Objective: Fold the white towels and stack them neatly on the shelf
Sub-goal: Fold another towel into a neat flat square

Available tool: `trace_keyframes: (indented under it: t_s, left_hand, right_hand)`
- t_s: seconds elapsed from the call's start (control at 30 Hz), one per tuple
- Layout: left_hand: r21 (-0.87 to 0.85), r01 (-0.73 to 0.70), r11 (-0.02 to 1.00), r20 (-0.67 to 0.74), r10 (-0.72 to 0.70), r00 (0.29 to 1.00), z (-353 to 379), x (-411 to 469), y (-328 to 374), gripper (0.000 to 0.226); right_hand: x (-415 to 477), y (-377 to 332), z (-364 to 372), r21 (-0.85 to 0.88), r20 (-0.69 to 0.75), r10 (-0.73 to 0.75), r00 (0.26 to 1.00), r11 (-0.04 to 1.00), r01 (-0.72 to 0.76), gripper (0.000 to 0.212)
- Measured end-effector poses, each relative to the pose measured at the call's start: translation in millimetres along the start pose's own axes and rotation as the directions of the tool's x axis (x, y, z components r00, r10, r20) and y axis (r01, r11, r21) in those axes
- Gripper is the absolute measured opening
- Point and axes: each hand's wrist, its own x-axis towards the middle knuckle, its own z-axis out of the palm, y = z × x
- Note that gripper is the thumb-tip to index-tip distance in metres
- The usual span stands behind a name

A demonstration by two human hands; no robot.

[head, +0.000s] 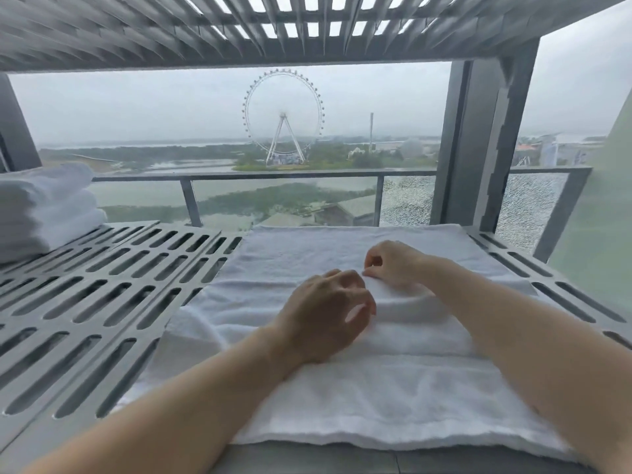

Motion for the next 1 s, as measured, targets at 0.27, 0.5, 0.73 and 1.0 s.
trace_keyframes:
  t_s: [0.27,0.5,0.73,1.0]
  left_hand:
    - [0.132,0.402,0.906,0.246,-0.423,0.872,-6.7,12.3,-33.2,0.037]
    - [0.122,0.439,0.890,0.092,-0.450,0.888,-1.6,3.2,-37.9,0.039]
    - [0.164,0.447,0.879,0.097,-0.465,0.880,-0.7,2.1,-38.6,0.040]
    - [0.141,0.416,0.898,0.311,-0.439,0.843,6.2,1.4,-46.6,0.052]
  right_hand:
    - [13.0,13.7,-5.6,0.015,0.010,-0.041,0.999,0.999,0.041,0.021]
    - [32.2,17.4,-3.6,-0.039,0.069,-0.028,0.997,0.999,0.031,0.016]
    - [41.4,19.9,0.4,-0.085,0.013,0.019,1.000,0.996,-0.018,0.016]
    - [66.1,30.3,-8.0,0.041,-0.061,0.094,0.994,0.995,-0.092,0.020]
